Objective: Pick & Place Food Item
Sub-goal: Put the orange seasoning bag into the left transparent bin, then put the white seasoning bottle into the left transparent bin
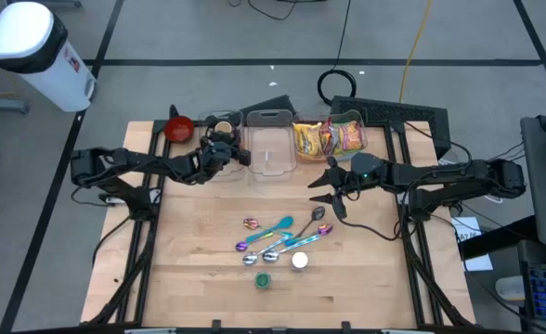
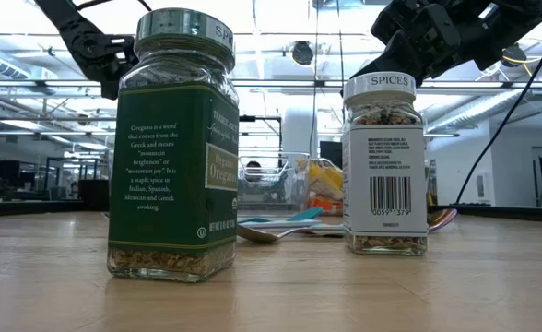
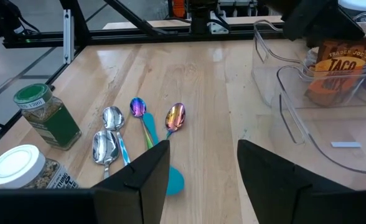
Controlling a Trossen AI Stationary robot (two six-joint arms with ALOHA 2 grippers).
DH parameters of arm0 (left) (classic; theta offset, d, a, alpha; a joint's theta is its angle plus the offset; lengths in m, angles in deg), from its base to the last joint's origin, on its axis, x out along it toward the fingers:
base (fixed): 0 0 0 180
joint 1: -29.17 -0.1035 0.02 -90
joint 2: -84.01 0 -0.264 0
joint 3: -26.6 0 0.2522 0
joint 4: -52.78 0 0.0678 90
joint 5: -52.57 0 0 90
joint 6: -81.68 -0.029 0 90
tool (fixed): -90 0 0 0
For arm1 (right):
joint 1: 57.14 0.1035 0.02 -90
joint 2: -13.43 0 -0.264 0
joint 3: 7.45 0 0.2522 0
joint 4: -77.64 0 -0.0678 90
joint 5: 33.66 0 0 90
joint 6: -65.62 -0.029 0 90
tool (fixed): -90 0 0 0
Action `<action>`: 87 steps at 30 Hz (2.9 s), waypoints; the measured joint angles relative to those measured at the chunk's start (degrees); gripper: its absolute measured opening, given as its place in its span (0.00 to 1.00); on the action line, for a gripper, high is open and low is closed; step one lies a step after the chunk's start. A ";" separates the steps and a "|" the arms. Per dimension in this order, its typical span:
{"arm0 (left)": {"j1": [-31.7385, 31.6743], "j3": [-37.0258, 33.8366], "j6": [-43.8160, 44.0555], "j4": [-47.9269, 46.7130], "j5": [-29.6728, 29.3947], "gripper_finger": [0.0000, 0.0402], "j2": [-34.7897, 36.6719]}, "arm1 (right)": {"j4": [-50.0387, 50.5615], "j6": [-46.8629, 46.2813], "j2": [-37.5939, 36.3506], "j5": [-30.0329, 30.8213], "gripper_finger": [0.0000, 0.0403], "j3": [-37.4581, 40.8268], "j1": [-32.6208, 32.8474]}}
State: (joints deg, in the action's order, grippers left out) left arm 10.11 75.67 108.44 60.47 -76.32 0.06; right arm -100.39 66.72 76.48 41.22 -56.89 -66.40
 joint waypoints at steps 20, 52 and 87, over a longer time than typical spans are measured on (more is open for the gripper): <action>5.80 0.00 -2.28 -0.14 12.17 0.70 11.96 | -0.46 -2.24 -0.05 -0.13 0.45 3.79 6.22; 6.56 0.00 5.24 -0.18 11.95 0.70 11.96 | -38.14 -14.81 34.93 16.58 0.91 8.76 32.23; 12.75 0.00 9.01 -0.38 11.97 0.70 11.94 | -31.38 -13.57 38.69 18.06 0.48 -1.29 33.50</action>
State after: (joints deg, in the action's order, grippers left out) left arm 22.86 75.67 117.45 60.10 -64.35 12.01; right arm -131.78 53.15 115.16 59.28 -58.18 -32.90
